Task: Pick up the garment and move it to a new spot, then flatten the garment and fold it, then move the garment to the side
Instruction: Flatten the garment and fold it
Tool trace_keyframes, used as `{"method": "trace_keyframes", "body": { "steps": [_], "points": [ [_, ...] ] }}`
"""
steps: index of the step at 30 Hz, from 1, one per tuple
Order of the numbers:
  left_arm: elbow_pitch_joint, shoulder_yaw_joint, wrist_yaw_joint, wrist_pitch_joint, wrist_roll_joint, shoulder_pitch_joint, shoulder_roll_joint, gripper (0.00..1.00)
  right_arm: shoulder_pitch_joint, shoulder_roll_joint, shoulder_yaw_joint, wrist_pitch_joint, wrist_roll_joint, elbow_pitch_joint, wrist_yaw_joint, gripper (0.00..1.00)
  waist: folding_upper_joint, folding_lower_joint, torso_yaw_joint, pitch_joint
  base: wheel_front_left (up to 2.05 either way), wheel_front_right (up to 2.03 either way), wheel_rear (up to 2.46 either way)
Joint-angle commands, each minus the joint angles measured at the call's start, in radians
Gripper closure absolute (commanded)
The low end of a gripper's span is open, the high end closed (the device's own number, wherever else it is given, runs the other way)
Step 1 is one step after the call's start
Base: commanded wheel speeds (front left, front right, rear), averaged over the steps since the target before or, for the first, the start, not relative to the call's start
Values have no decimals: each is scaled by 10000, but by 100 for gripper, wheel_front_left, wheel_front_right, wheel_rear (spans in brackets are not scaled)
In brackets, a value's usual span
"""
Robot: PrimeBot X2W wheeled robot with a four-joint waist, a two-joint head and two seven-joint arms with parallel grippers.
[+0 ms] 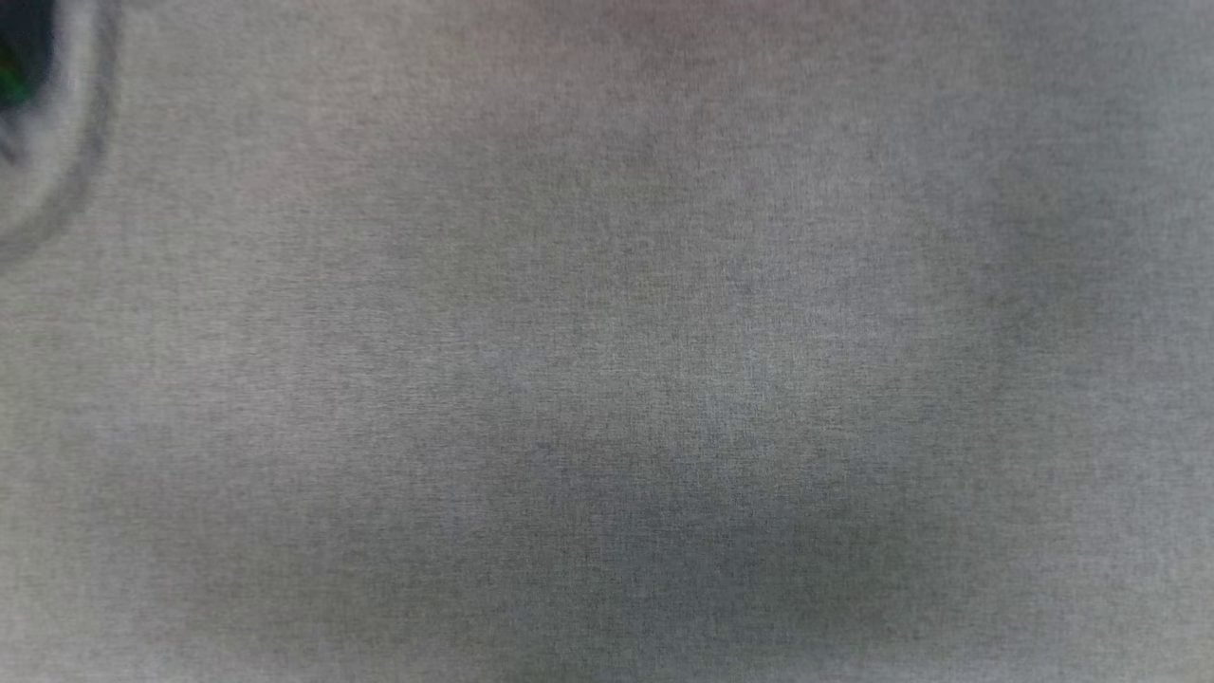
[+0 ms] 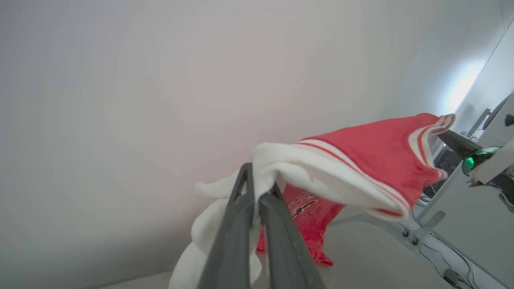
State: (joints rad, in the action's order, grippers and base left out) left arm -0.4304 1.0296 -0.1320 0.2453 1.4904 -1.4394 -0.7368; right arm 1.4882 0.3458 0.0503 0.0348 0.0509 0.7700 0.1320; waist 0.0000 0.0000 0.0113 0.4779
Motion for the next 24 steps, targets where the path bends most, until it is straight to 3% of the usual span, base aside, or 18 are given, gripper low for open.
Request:
{"method": "trace_keyframes", "body": {
  "steps": [1, 5, 10, 17, 24],
  "points": [
    [311, 113, 26, 96, 211, 732, -199, 100, -734, 227, -377, 12, 355, -117, -24, 100, 0, 0, 41, -232, 0, 0, 0],
    [1194, 376, 25, 154, 598, 2238, -413, 100, -2396, 608, -1212, 268, 1374, -786, -22, 100, 0, 0, 76, -560, 0, 0, 0],
    [2419, 713, 25, 204, 492, 4674, -780, 100, -5802, 1255, -1828, 1110, 3086, -2840, -22, 100, 0, 0, 127, -1022, 0, 0, 0],
    [3348, 127, 25, 214, -274, 7872, -667, 100, -10679, 1486, -931, 3099, 4570, -6122, -16, 100, 0, 0, 193, -1563, 0, 0, 0],
    [3926, -278, 25, 208, -1058, 10226, -751, 100, -14335, 1131, -56, 5218, 5612, -8532, -15, 100, 0, 0, 295, -1911, 0, 0, 0]
  ]
}}
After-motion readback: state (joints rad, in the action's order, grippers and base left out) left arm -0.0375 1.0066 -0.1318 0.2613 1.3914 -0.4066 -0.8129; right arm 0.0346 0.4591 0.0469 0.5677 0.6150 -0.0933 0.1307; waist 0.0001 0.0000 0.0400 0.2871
